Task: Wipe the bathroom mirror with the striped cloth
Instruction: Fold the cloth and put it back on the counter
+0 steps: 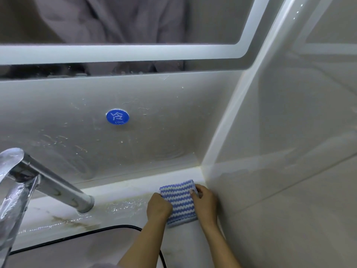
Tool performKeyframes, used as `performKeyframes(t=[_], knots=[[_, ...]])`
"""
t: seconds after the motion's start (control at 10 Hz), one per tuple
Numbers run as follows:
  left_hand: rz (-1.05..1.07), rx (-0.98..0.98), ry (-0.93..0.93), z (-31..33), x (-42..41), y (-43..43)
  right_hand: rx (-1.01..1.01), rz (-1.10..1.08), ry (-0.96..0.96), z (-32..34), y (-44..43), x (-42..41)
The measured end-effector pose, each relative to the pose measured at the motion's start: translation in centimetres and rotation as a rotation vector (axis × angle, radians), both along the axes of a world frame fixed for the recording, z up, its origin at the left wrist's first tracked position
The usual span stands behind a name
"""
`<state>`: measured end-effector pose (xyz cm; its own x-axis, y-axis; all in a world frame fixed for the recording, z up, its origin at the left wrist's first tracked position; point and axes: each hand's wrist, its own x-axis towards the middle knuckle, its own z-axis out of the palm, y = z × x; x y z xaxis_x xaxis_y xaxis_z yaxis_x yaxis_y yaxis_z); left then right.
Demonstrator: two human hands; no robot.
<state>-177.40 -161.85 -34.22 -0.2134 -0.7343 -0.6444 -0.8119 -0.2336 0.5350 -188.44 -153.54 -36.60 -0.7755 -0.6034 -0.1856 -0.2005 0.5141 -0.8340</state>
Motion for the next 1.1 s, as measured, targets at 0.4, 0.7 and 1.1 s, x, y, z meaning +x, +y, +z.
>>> performKeyframes(t=[0.4, 0.7, 1.1], knots=[[-0.66, -0.115, -0.358, -0.3, -0.6, 4.2, 0.324, 0.53, 0.448, -1.9, 2.8, 1.5], [-0.773, -0.061, -0.474, -1.4, -1.0, 4.3, 0.445, 0.599, 0.461, -3.2, 3.3, 1.7], [-0.773, -0.465, -0.305, 5.7, 0.5, 3.7, 0.412, 0.495, 0.455, 2.7, 2.9, 1.9]])
